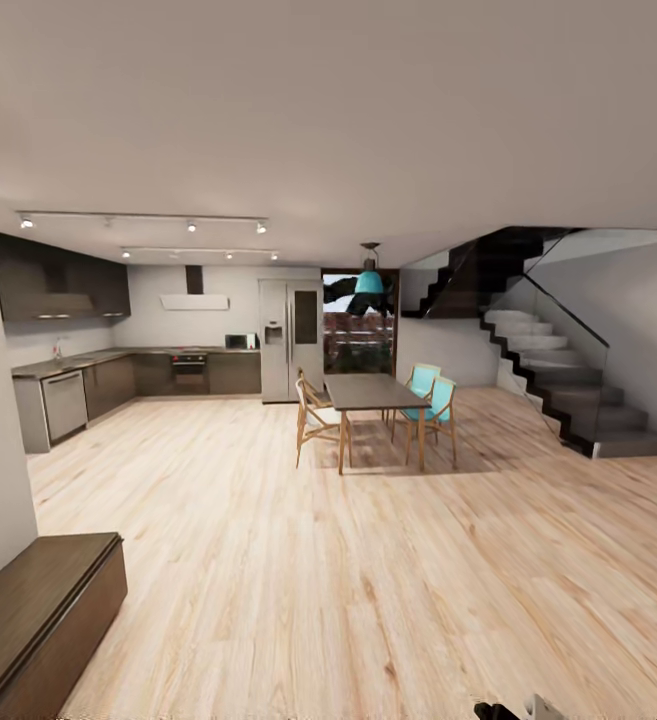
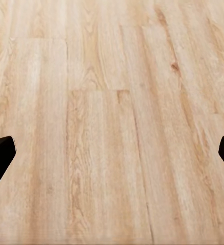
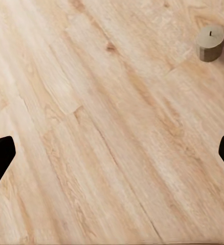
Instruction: Place each of the two pumpkins and all three candles from the living room inside a cabinet in the living room (use any cabinet), then make sure every cabinet is closed, and position the cauldron so it is next to a table in the living room.
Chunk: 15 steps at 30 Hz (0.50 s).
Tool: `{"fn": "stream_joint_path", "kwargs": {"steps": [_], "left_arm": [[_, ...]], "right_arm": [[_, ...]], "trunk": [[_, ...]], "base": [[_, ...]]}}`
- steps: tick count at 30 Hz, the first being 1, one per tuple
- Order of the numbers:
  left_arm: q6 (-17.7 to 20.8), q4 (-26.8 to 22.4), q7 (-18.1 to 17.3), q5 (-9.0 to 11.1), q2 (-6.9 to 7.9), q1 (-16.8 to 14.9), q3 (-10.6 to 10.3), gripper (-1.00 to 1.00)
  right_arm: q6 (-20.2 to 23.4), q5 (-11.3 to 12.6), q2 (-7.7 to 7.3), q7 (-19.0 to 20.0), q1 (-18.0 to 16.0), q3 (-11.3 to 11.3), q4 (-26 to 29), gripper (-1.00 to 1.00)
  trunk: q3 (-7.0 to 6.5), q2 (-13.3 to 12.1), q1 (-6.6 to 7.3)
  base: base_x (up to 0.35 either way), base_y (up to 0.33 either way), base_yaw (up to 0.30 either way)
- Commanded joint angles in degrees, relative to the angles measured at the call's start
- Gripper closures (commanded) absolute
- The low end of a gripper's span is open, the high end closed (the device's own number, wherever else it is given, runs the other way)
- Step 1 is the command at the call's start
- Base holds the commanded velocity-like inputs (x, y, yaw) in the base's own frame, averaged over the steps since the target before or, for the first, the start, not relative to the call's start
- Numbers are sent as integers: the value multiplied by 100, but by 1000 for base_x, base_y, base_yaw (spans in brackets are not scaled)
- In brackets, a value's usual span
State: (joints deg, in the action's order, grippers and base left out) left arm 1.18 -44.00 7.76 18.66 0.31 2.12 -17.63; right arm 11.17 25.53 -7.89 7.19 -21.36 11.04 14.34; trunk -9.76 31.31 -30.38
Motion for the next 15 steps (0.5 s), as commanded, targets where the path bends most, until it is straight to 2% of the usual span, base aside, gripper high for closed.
{"fn": "stream_joint_path", "kwargs": {"steps": [1, 7, 15], "left_arm": [[13, 4, 41, 41, 4, -12, -23, -100], [14, 35, 41, 39, 4, -34, -26, -100], [8, 38, 41, 33, 4, -36, -33, -100]], "right_arm": [[32, 22, 20, -74, 1, 30, 6, -100], [35, 16, 96, -256, 1, 17, 0, -100], [35, 13, 113, -287, 1, 21, -10, -100]], "trunk": [[10, 3, -1], [67, 3, -1], [143, 3, -1]], "base": [[0, 0, 0], [0, 0, 0], [0, 0, 0]]}}
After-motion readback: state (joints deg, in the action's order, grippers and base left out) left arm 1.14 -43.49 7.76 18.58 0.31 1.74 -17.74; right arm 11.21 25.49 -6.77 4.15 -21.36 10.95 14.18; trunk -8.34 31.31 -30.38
